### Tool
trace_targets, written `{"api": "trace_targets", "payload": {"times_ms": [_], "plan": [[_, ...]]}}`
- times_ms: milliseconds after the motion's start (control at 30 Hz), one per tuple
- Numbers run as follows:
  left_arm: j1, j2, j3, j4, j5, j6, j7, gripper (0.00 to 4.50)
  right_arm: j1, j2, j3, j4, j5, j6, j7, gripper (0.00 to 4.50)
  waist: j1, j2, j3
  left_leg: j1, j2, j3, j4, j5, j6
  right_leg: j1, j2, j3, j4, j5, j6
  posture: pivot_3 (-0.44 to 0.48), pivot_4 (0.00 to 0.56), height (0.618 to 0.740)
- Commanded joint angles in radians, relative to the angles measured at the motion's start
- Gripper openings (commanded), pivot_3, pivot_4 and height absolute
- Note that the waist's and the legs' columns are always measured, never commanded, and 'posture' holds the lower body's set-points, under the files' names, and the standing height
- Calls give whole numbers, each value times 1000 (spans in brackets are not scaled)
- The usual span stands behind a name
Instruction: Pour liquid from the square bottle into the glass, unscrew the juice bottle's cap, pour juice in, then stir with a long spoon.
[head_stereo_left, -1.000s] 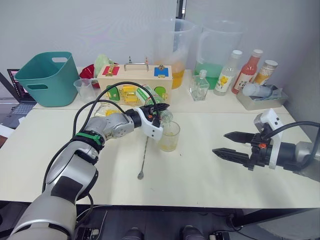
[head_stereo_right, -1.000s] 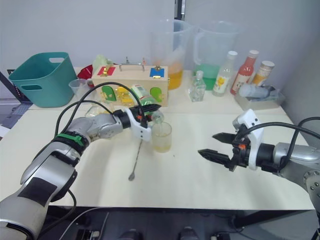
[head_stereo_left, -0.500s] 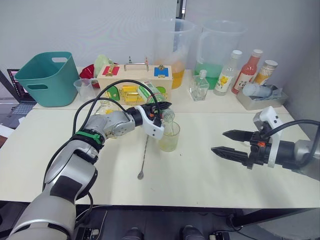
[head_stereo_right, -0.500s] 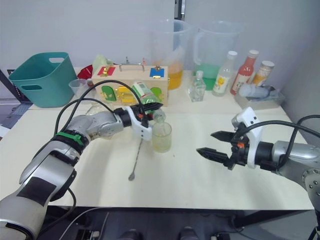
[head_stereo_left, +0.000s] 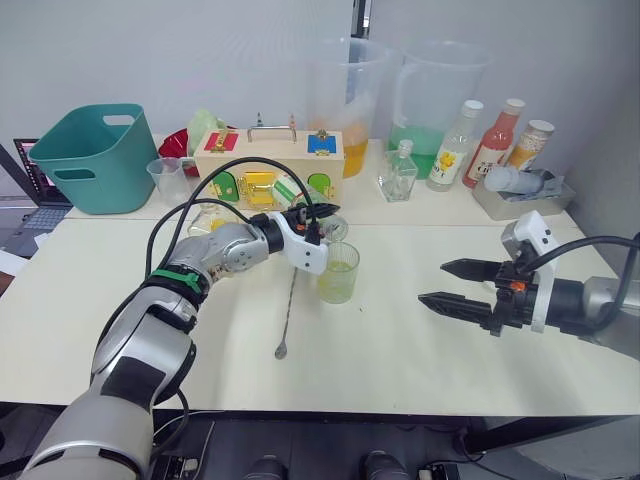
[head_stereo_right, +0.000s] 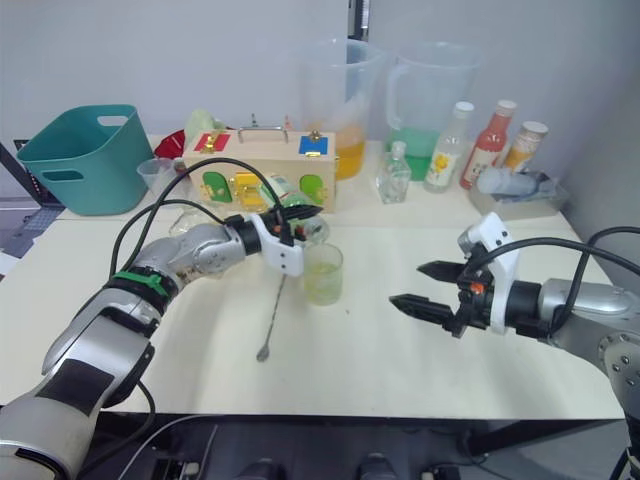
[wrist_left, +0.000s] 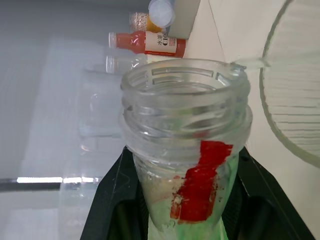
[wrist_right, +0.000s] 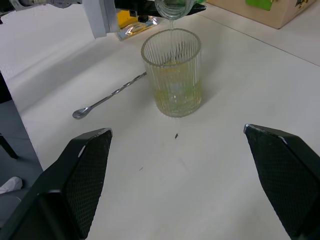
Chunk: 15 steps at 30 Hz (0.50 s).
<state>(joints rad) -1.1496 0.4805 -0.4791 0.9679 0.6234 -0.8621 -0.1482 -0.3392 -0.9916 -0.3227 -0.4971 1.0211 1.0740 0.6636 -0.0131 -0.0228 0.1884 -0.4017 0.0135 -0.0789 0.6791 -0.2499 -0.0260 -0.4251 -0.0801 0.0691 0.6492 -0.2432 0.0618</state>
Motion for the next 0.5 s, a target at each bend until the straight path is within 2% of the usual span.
{"api": "trace_targets", "payload": {"times_ms": [33, 200, 300, 367, 500], "plan": [[10, -5, 83, -88, -145, 26, -102, 1293, -28, -20, -3, 3, -9, -18, 19, 4479, 0, 0, 0, 0, 0, 0, 0, 0, 0, 0, 0, 0, 0, 0, 0, 0, 150, 731], [91, -26, 201, -271, -383, 208, -287, 1293, -67, -13, 26, 22, -9, -16, 36, 4479, -3, 0, 0, 1, 0, 0, 0, 0, 0, 0, 0, 0, 0, 0, 0, 0, 150, 731], [132, -41, 283, -407, -533, 406, -382, 1293, -95, -14, 47, 44, -18, -20, 56, 4479, -4, 0, 0, 0, 0, 0, 1, 0, 0, 0, 0, 0, 1, 0, 0, 0, 150, 731], [158, -49, 346, -521, -661, 618, -441, 1293, -121, -19, 63, 68, -29, -25, 83, 4479, -6, 0, 0, 1, 0, 0, 1, 0, 0, 0, 0, 0, 0, 0, 0, 0, 150, 731], [216, -42, 433, -714, -822, 910, -492, 1293, -164, -24, 94, 107, -58, -41, 132, 4479, -10, 1, 0, 1, 0, 0, 1, 0, 0, 0, 0, 0, 1, 0, 0, 0, 150, 731]]}}
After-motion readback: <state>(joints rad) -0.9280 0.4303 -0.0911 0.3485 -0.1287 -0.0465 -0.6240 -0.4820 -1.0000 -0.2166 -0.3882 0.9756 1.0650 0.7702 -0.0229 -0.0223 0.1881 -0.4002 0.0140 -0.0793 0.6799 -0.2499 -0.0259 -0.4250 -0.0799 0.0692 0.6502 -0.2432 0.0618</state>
